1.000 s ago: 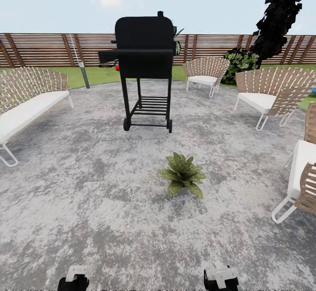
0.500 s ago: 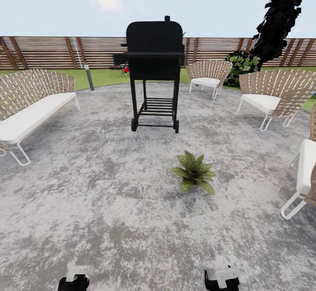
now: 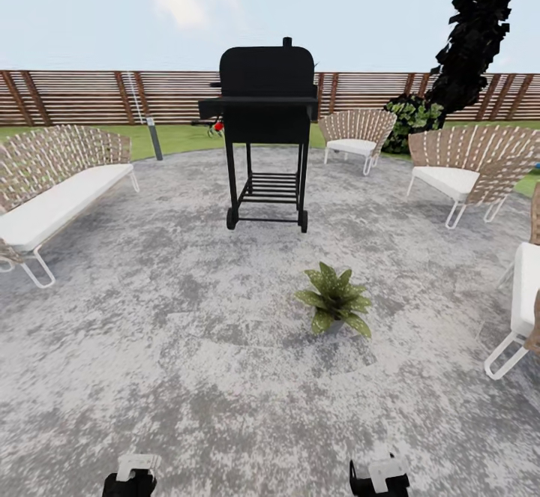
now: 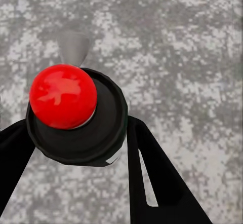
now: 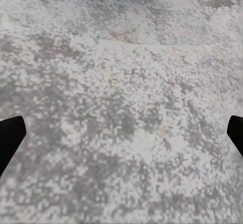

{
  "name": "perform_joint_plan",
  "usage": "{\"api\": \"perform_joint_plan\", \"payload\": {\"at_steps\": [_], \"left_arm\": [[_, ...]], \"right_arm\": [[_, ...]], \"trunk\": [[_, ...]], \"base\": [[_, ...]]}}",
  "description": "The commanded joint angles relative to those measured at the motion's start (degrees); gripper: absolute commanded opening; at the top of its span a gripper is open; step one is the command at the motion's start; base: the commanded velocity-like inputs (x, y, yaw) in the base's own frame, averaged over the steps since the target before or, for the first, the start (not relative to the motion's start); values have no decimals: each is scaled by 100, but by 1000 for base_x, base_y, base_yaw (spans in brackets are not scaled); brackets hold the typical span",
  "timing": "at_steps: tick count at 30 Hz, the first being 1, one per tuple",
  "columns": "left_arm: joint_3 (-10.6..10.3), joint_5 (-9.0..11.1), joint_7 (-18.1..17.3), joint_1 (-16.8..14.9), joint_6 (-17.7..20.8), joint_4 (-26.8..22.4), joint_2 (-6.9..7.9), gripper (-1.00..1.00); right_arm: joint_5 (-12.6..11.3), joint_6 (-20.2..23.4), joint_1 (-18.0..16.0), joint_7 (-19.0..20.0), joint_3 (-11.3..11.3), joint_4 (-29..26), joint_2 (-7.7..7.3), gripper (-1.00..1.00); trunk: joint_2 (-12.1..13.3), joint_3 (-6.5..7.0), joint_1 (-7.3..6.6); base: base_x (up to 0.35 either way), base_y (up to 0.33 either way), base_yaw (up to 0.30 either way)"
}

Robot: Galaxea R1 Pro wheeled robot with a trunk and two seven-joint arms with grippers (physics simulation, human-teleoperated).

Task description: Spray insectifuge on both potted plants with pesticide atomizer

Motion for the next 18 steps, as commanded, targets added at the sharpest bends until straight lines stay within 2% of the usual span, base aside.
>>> {"api": "perform_joint_plan", "payload": {"at_steps": [1,5,16,18], "left_arm": [[-16,47,-20,0,-18,8,4,-100],[-22,51,6,129,-31,-73,-2,-100],[-18,60,17,163,-32,-94,6,-100],[-13,60,13,163,-30,-96,4,-100]], "right_arm": [[40,5,-4,-60,23,6,2,100],[40,6,-4,-60,23,8,2,100],[46,6,-4,-60,23,7,2,100],[46,4,-4,-60,23,8,2,100]], "trunk": [[-2,4,-1],[-2,40,-1],[-2,137,-1],[-2,155,-1]], "base": [[0,0,0],[0,0,0],[0,0,0],[0,145,0]]}}
